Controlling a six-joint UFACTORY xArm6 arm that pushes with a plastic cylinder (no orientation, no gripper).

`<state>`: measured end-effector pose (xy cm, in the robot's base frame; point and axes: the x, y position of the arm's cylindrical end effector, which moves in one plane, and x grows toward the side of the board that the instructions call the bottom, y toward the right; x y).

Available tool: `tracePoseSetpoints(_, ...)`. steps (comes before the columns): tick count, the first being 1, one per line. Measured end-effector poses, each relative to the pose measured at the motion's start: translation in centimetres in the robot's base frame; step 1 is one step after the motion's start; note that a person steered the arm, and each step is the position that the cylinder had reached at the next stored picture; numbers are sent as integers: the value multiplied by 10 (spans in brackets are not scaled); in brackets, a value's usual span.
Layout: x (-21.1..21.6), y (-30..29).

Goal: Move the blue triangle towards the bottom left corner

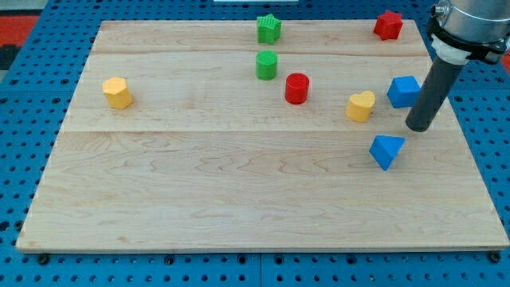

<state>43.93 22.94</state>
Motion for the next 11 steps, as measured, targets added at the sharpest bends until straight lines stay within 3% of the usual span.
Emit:
tracePoseSetpoints(3, 3, -46)
tracePoseSetpoints(6, 47, -82)
tracePoseSetpoints(8, 50, -42)
tracePoseSetpoints(11, 73, -73)
